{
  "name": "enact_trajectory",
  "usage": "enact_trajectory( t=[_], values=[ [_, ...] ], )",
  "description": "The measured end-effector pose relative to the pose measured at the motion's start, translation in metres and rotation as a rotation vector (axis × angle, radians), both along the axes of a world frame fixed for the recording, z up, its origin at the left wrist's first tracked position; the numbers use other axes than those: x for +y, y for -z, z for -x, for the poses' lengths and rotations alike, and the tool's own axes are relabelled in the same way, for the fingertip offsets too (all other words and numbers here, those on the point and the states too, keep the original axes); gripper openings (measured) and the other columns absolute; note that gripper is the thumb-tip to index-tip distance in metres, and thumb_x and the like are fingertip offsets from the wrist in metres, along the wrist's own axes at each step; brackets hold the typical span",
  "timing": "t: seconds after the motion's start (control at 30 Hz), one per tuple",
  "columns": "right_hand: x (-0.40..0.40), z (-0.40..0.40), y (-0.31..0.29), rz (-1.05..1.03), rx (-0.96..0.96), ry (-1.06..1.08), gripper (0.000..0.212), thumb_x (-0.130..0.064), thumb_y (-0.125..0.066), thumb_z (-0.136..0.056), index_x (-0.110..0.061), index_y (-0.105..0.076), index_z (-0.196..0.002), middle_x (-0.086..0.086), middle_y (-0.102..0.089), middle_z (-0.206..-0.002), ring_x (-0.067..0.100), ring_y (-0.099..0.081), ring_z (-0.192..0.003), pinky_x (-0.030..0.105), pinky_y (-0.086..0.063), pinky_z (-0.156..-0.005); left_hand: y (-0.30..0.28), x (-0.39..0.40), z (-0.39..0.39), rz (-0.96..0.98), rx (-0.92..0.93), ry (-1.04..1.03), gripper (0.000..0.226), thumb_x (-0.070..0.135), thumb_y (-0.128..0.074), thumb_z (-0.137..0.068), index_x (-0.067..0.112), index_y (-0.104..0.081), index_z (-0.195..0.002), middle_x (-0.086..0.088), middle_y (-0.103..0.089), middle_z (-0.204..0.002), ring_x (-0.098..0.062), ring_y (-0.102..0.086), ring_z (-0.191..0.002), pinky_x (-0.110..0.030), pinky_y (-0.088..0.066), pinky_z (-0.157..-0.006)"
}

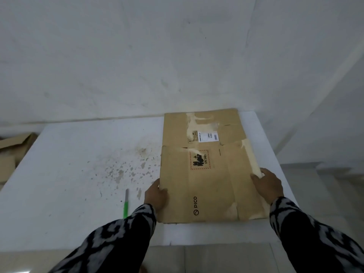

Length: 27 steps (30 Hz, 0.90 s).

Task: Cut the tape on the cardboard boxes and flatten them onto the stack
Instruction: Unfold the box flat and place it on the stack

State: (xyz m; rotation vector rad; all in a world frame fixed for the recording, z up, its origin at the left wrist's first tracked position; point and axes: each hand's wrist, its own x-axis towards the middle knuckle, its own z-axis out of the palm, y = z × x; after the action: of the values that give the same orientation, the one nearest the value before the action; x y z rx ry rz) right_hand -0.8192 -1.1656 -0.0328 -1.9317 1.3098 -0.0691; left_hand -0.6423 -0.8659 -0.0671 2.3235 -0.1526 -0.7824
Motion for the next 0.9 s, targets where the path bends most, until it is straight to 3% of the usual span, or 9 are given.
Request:
enact_trajectory(
  t=[0.2,0.33,0.47,0.57,0.67,0.77,0.9],
  values=[
    [0.001,-0.007,0.012,-0.015,-0.092,0.016,0.039,-0.024,-0.047,-0.101,-0.014,-0.05,-0.139,0.011,-0.06,-0.125,0.023,-0.05,-0.096,0.029,-0.037,-0.082,0.005,0.004,-0.003,-0.017,-0.024,-0.021,0.041,0.024,-0.052,-0.098,0.023,-0.053,-0.138,-0.007,-0.069,-0.115,-0.027,-0.063,-0.104,-0.037,-0.051,-0.092],
    [-0.008,-0.003,0.02,-0.03,0.019,-0.028,0.041,-0.028,-0.049,-0.101,-0.011,-0.05,-0.139,0.014,-0.058,-0.13,0.034,-0.053,-0.115,0.034,-0.039,-0.089,0.011,0.003,-0.006,-0.071,-0.025,-0.005,0.042,0.027,-0.055,-0.097,0.022,-0.052,-0.14,-0.008,-0.07,-0.114,-0.026,-0.063,-0.104,-0.03,-0.047,-0.088],
    [-0.014,0.002,0.027,-0.113,0.209,-0.023,0.066,-0.047,-0.064,-0.089,-0.022,-0.04,-0.145,0.017,-0.04,-0.139,0.04,-0.041,-0.125,0.044,-0.038,-0.104,0.019,-0.001,-0.007,-0.125,-0.005,0.015,0.041,0.028,-0.055,-0.096,0.019,-0.053,-0.136,-0.006,-0.068,-0.109,-0.02,-0.057,-0.091,-0.026,-0.045,-0.081],
    [-0.014,0.003,0.036,-0.094,0.254,-0.039,0.078,-0.049,-0.066,-0.087,-0.02,-0.031,-0.151,0.017,-0.037,-0.142,0.041,-0.039,-0.128,0.045,-0.036,-0.105,0.022,-0.006,-0.005,-0.149,0.024,0.032,0.046,0.03,-0.055,-0.097,0.013,-0.048,-0.139,-0.007,-0.063,-0.118,-0.026,-0.058,-0.103,-0.03,-0.047,-0.089],
    [-0.016,0.0,0.042,-0.065,0.244,-0.022,0.068,-0.047,-0.06,-0.091,-0.019,-0.036,-0.148,0.019,-0.041,-0.137,0.043,-0.044,-0.122,0.046,-0.039,-0.102,0.019,-0.011,-0.009,-0.231,0.042,0.098,0.057,0.035,-0.052,-0.099,0.01,-0.036,-0.147,-0.01,-0.054,-0.137,-0.03,-0.053,-0.122,-0.032,-0.043,-0.098],
    [-0.019,-0.003,0.046,-0.073,0.277,-0.009,0.064,-0.049,-0.055,-0.093,-0.023,-0.036,-0.149,0.018,-0.04,-0.134,0.044,-0.043,-0.12,0.047,-0.04,-0.101,0.018,-0.011,-0.013,-0.249,0.038,0.119,0.056,0.039,-0.054,-0.097,0.008,-0.042,-0.142,-0.01,-0.056,-0.134,-0.03,-0.055,-0.119,-0.033,-0.046,-0.098],
    [-0.021,-0.005,0.047,-0.106,0.23,0.045,0.056,-0.044,-0.055,-0.095,-0.026,-0.039,-0.146,0.019,-0.04,-0.136,0.045,-0.04,-0.123,0.048,-0.036,-0.103,0.022,-0.01,-0.007,-0.128,0.072,0.012,0.059,0.038,-0.059,-0.095,0.007,-0.045,-0.144,-0.01,-0.058,-0.133,-0.031,-0.057,-0.117,-0.04,-0.05,-0.098]
  ],
)
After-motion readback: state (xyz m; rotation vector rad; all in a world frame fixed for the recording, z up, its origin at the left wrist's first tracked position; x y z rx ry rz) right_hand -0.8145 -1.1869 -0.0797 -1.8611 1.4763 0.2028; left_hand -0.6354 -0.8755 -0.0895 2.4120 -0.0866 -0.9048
